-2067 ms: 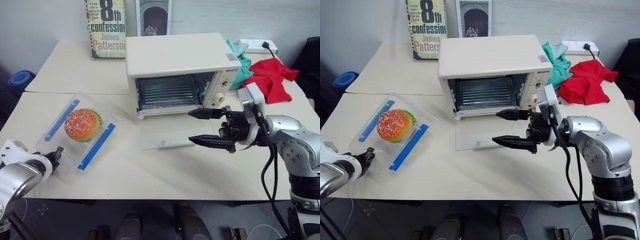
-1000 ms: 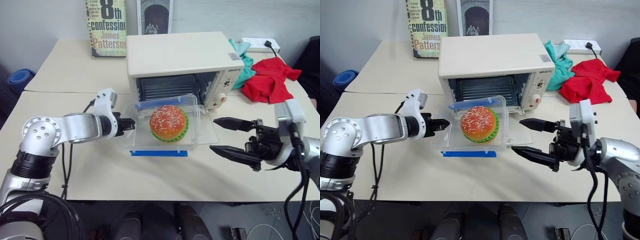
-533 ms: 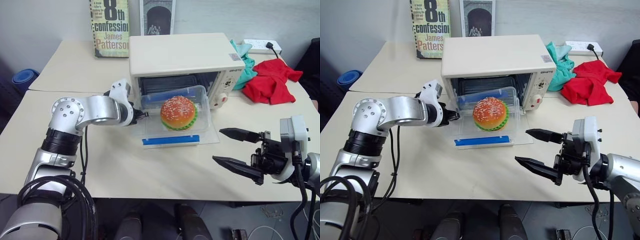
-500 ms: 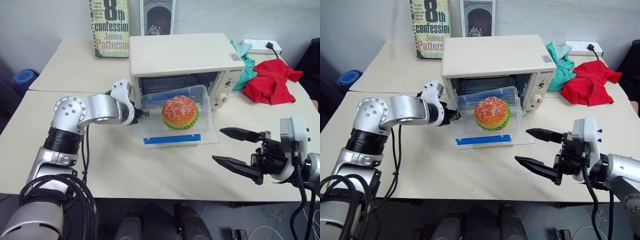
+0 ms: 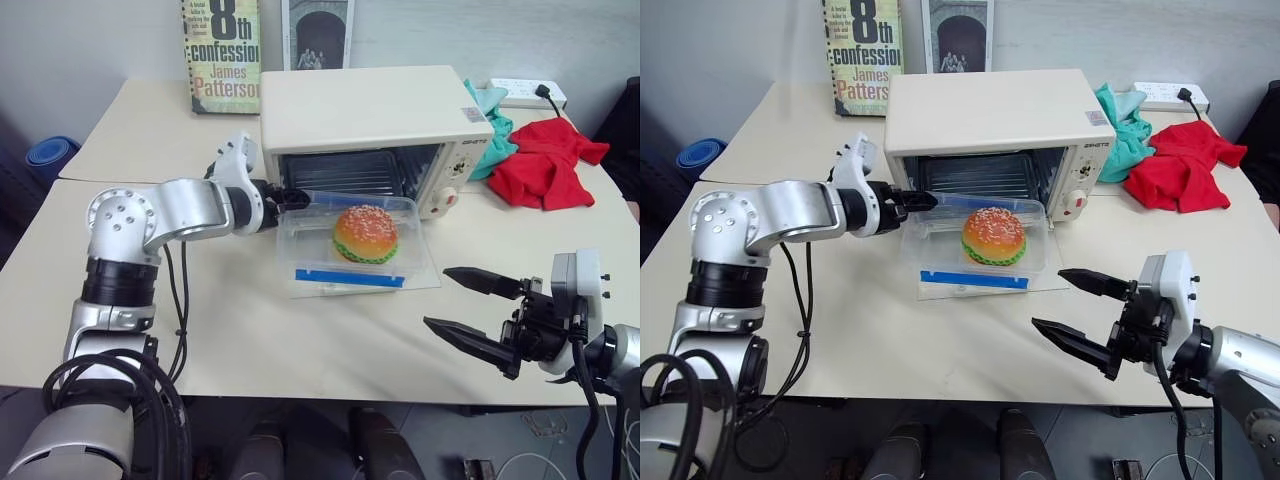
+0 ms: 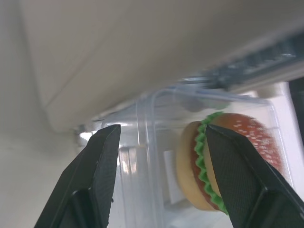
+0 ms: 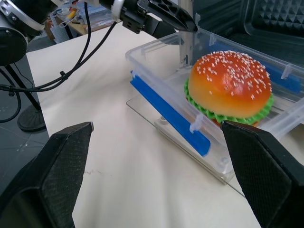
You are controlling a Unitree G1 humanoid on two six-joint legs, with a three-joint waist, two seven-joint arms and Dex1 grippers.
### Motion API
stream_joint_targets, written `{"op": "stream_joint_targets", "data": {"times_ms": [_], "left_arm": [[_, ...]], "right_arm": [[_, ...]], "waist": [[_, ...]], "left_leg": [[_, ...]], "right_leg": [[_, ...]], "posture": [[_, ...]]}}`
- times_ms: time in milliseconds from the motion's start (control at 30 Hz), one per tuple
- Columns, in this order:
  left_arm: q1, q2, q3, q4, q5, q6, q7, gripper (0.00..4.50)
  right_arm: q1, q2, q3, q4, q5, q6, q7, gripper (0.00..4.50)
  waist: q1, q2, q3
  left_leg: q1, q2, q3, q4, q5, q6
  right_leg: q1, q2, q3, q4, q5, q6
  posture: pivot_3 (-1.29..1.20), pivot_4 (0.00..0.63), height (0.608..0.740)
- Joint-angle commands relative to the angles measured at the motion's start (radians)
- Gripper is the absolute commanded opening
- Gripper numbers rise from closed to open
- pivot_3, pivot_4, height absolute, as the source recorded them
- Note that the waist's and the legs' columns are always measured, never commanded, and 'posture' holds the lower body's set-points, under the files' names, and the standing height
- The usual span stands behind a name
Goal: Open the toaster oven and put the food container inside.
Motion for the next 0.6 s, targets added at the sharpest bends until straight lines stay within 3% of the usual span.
{"op": "stream_joint_targets", "data": {"times_ms": [33, 133, 267, 333, 367, 400, 433, 600], "left_arm": [[0.034, 0.050, 0.115, -0.105, 0.033, -0.009, -0.251, 3.01], [0.134, 0.136, 0.190, -0.203, 0.158, 0.002, -0.687, 2.40], [0.311, 0.319, 0.090, -0.346, 0.473, -0.100, -1.278, 1.20], [0.364, 0.365, 0.028, -0.407, 0.605, -0.189, -1.484, 0.57], [0.377, 0.378, -0.021, -0.412, 0.677, -0.227, -1.548, 0.28], [0.383, 0.378, -0.075, -0.406, 0.756, -0.267, -1.594, 0.00], [0.386, 0.376, -0.112, -0.398, 0.813, -0.295, -1.627, 0.00], [0.299, 0.223, -0.272, -0.331, 1.050, -0.367, -1.607, 0.00]], "right_arm": [[-0.009, 0.002, 0.017, -0.015, 0.033, 0.003, -0.015, 4.10], [-0.023, 0.009, 0.052, -0.005, 0.041, 0.011, -0.028, 3.18], [-0.038, 0.014, 0.120, 0.026, 0.008, 0.010, -0.028, 1.84], [-0.043, 0.016, 0.145, 0.039, -0.012, 0.002, -0.021, 1.14], [-0.053, 0.020, 0.160, 0.049, -0.022, -0.001, -0.022, 0.81], [-0.066, 0.024, 0.180, 0.063, -0.038, -0.003, -0.026, 0.39], [-0.076, 0.028, 0.194, 0.072, -0.049, -0.005, -0.028, 0.15], [-0.159, 0.058, 0.297, 0.153, -0.202, -0.034, -0.085, 0.06]], "waist": [[0.000, 0.000, 0.000], [-0.002, 0.000, 0.000], [-0.012, 0.000, 0.000], [-0.007, 0.000, 0.000], [-0.004, 0.000, 0.000], [-0.001, 0.000, 0.000], [0.001, 0.000, 0.000], [0.001, -0.001, 0.000]], "left_leg": [[0.000, 0.000, 0.000, 0.000, 0.000, 0.000], [0.000, 0.000, 0.001, 0.000, 0.000, 0.000], [0.001, 0.000, 0.001, -0.002, -0.001, 0.001], [0.001, 0.000, 0.001, -0.002, -0.001, 0.003], [0.000, 0.000, 0.001, -0.002, -0.001, 0.003], [0.000, 0.000, 0.001, -0.001, -0.002, 0.003], [0.000, 0.000, 0.001, -0.001, -0.002, 0.004], [-0.001, 0.000, 0.001, 0.000, -0.002, 0.005]], "right_leg": [[0.000, 0.000, 0.000, 0.000, 0.000, 0.000], [0.000, 0.000, 0.000, 0.000, 0.000, -0.001], [0.000, 0.000, 0.000, -0.001, -0.002, -0.003], [0.000, 0.000, -0.001, -0.002, -0.002, -0.004], [0.001, 0.000, 0.000, -0.003, -0.004, -0.007], [0.001, 0.000, 0.000, -0.004, -0.010, -0.018], [0.002, 0.000, 0.000, -0.004, -0.010, -0.019], [0.002, 0.000, 0.000, -0.004, -0.006, -0.012]], "posture": [[0.00, 0.150, 0.740], [0.00, 0.150, 0.740], [0.00, 0.150, 0.740], [0.00, 0.150, 0.740], [0.00, 0.150, 0.740], [0.00, 0.150, 0.740], [0.00, 0.150, 0.740], [0.00, 0.150, 0.740]]}}
